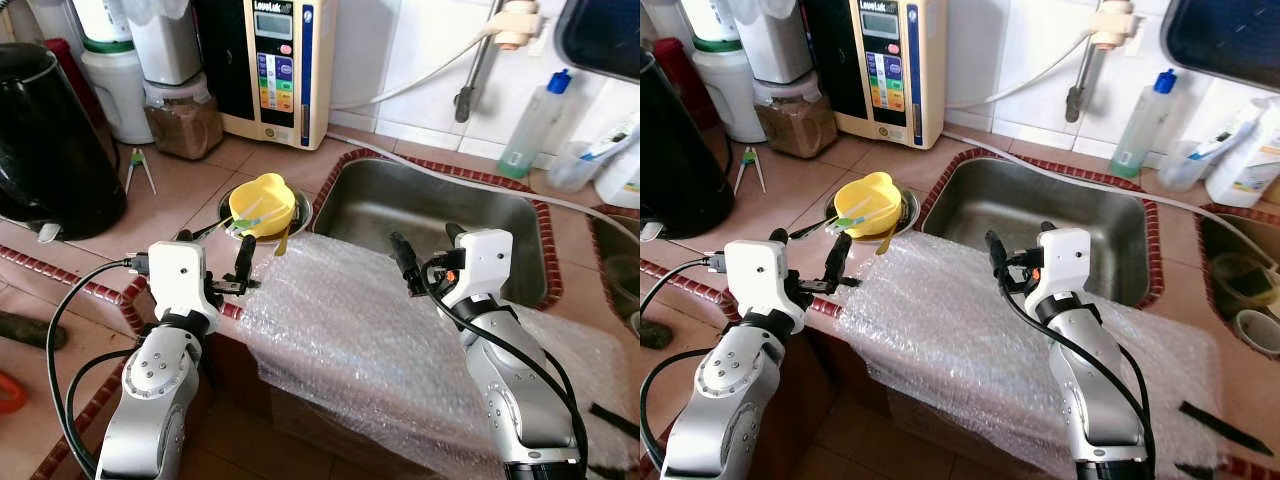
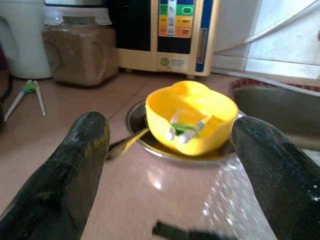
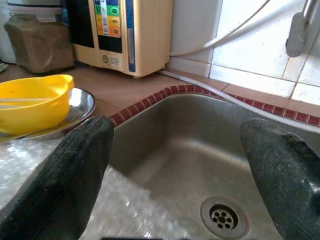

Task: Kitchen organization

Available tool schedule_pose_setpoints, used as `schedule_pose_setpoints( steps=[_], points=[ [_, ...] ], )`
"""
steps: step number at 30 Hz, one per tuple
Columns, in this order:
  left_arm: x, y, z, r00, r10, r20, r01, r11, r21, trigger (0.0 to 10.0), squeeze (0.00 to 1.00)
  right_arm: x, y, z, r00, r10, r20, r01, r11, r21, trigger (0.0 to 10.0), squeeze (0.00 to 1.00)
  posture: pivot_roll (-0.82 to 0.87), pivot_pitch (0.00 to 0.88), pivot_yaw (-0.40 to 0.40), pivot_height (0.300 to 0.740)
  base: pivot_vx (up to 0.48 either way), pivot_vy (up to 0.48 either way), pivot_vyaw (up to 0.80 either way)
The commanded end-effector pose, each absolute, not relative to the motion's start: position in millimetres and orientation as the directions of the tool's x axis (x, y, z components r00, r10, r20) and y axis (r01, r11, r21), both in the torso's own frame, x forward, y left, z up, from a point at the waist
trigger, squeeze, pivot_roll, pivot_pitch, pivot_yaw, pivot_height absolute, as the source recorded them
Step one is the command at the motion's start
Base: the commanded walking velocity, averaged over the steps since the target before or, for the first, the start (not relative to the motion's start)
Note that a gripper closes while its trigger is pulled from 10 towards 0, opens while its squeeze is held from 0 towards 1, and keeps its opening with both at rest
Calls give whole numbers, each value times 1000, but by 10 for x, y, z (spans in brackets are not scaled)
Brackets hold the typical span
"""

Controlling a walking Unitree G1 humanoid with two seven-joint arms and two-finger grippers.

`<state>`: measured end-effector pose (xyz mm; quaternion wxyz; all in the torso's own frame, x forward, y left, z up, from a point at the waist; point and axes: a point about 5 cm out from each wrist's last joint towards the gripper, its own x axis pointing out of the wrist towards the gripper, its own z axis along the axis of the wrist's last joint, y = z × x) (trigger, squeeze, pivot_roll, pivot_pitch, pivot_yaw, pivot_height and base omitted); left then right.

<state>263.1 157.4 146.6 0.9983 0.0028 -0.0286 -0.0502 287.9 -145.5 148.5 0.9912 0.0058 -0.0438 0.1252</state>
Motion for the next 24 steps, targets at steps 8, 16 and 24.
schedule_pose_setpoints(
  steps=[8,16,24],
  points=[
    [2602,1548,1440,992,-119,34,119,993,-7,10000,0,2863,-1484,1498,966,241,98,-241,970,-10,10000,0,5,0,-32,740,355,0,0],
    [2593,1573,1439,996,-88,30,89,996,-8,10000,0,2860,-1494,1488,967,238,95,-238,971,-12,10000,0,6,0,-30,740,78,0,0],
    [2573,1568,1430,996,-84,26,85,996,-2,10000,0,2850,-1494,1477,966,241,93,-241,970,-13,10000,0,6,0,-30,740,0,0,0]
  ],
)
